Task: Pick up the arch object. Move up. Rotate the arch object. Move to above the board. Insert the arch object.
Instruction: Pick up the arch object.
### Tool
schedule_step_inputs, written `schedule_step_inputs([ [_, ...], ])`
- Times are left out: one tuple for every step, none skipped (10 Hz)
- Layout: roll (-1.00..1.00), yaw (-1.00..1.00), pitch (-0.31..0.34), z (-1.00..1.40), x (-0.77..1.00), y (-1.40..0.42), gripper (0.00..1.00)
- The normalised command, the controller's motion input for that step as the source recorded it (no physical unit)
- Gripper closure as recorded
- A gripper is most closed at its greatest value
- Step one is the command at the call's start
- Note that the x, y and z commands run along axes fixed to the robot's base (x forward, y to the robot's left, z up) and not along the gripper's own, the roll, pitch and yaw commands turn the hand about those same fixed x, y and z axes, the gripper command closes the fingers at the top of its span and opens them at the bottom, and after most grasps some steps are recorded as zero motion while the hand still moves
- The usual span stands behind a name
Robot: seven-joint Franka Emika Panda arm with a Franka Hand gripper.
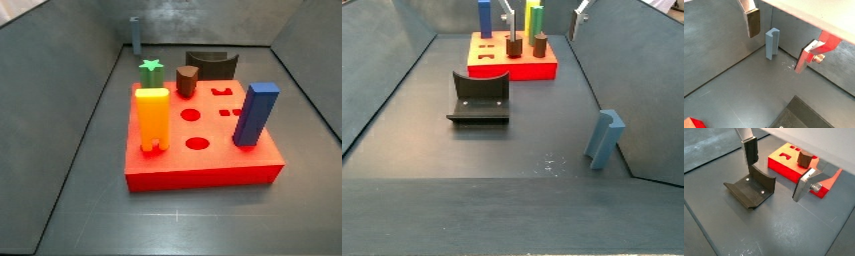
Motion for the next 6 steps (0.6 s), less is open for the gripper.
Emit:
schedule_step_inputs([
  [0.01, 0.0, 0.0, -0.09, -0.01, 0.0, 0.0],
  [0.0, -0.07, -0.03, -0.27, -0.57, 0.43, 0.0],
  [0.0, -0.1, -0.056, -0.33, -0.85, 0.71, 0.0],
  [0.0, 0.0, -0.056, -0.34, -0.86, 0.81, 0.0],
  [-0.03, 0.0, -0.049, -0.37, -0.83, 0.86, 0.0],
  [-0.04, 0.0, -0.046, -0.39, -0.84, 0.85, 0.0],
])
